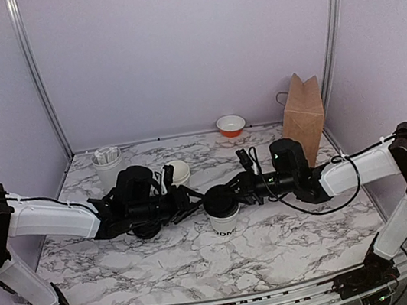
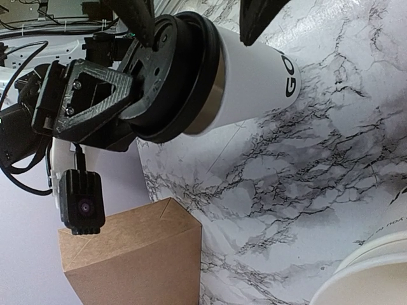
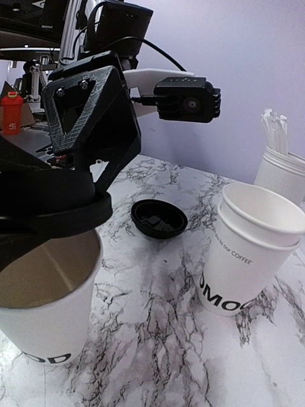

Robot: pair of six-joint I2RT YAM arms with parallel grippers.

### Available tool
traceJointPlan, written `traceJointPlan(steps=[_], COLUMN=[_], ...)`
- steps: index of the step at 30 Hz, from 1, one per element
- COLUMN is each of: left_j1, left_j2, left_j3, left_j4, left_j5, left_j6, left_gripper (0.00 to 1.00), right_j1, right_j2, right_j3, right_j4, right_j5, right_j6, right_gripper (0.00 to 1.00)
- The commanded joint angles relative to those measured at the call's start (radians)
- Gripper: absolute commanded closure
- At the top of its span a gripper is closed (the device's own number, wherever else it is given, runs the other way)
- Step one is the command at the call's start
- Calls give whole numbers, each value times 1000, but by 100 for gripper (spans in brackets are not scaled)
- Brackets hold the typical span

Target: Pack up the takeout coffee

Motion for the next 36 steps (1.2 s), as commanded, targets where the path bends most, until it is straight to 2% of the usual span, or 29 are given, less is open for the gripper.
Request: traceJointPlan(steps=[1, 36], left_j1=[-7, -14], left_j2=[15, 30], left_j3=[27, 47], left_j4=[-23, -51], left_j5=[-13, -18], left_j6=[16, 29], left_gripper=[53, 53], right_j1=[5, -4], right_j2=[-6, -15], right_j3=[25, 25], right_j4=[-6, -32], right_j5=[19, 12], right_j6=[-11, 33], right_gripper=[80, 80])
